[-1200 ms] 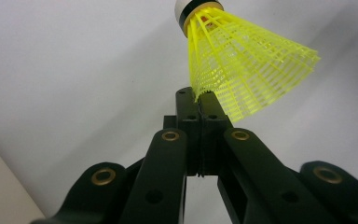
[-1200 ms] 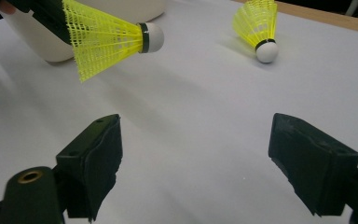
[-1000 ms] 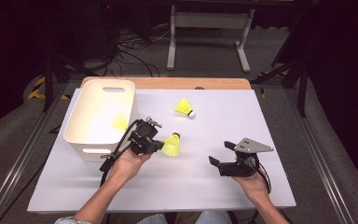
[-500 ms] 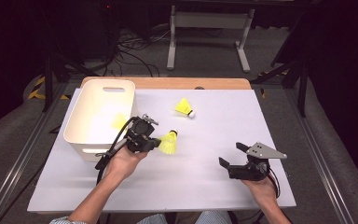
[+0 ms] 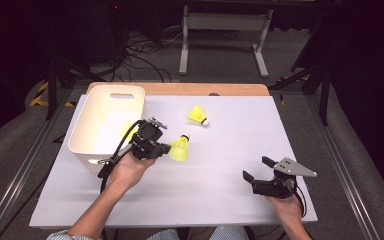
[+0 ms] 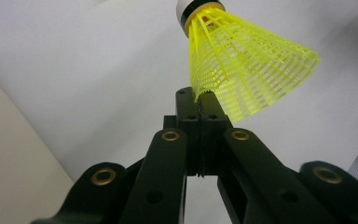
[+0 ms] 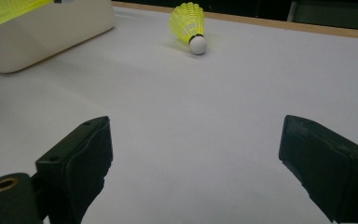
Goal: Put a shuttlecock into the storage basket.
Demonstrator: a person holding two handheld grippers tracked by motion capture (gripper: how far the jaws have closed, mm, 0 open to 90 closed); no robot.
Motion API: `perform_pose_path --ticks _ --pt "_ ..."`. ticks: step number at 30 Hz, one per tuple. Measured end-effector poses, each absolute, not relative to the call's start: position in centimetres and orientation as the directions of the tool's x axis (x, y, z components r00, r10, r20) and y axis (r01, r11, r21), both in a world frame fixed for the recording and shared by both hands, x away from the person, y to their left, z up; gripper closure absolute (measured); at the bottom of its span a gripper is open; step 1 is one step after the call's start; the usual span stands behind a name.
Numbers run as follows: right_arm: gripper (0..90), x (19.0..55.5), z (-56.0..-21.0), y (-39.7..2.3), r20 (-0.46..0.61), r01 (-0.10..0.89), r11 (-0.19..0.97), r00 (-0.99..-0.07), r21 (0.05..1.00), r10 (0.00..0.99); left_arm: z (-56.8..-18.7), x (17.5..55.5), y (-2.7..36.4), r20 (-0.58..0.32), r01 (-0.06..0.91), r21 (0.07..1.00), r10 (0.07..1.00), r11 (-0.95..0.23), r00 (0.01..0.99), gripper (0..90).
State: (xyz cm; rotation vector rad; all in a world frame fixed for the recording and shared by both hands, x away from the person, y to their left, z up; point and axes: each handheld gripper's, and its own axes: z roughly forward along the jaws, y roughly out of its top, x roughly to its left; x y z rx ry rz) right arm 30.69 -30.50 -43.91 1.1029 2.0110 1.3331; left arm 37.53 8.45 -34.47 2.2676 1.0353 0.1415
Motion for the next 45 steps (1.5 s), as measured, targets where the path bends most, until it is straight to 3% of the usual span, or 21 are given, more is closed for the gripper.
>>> perform_pose_path --ticks 45 --pt "10.7 30.1 -45.5 -31.7 0.075 0.392 0.159 -0.518 0.906 0.852 -29.6 39.7 14.2 -0.226 0.674 0.644 0.752 -0.362 0.620 90.0"
